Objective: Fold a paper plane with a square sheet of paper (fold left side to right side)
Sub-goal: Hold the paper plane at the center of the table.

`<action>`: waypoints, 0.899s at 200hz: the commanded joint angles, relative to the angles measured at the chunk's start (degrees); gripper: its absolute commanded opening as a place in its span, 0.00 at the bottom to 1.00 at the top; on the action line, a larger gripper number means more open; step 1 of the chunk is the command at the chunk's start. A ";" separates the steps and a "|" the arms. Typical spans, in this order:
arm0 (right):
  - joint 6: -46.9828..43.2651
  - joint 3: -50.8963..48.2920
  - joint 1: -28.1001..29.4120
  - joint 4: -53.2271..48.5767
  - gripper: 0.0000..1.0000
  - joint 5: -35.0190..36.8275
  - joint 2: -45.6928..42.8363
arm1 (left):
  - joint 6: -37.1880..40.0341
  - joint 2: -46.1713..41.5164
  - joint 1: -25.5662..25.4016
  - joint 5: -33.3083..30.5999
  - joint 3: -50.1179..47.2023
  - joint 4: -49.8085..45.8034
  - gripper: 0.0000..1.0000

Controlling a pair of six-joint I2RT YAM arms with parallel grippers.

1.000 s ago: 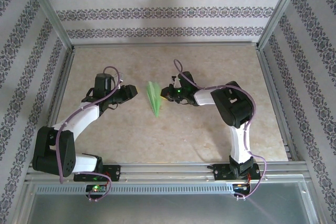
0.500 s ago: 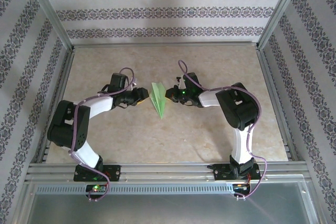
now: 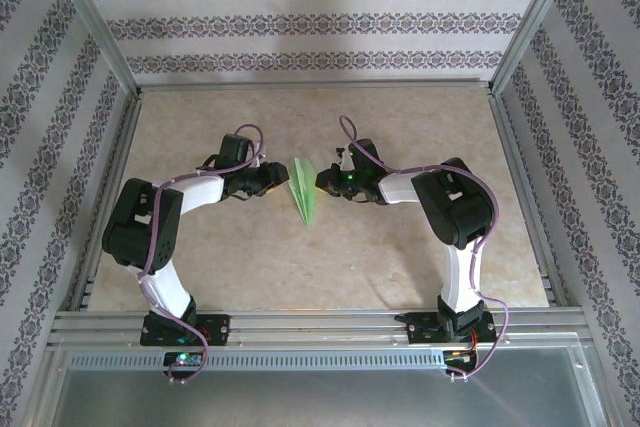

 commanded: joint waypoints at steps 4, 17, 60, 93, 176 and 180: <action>-1.65 1.06 0.46 -0.29 0.00 0.51 -0.38 | -1.37 3.33 -0.68 2.32 2.13 1.57 0.45; -1.56 1.05 0.46 -0.25 0.00 0.41 -0.20 | -1.15 4.67 -0.87 2.85 2.89 1.71 0.43; -1.67 1.36 0.46 -0.60 0.00 0.46 -0.20 | -1.16 7.22 -1.14 3.12 4.72 2.54 0.40; -1.84 1.57 0.36 -1.36 0.07 0.46 -0.13 | -1.36 8.93 -1.29 3.53 5.71 3.30 0.20; -13.70 6.47 -0.04 -26.55 0.50 11.36 -10.84 | -3.32 6.06 -2.01 2.68 4.96 4.01 0.00; -14.31 6.65 0.14 -27.67 0.51 11.72 -11.54 | -3.47 5.99 -2.01 2.66 4.82 4.24 0.00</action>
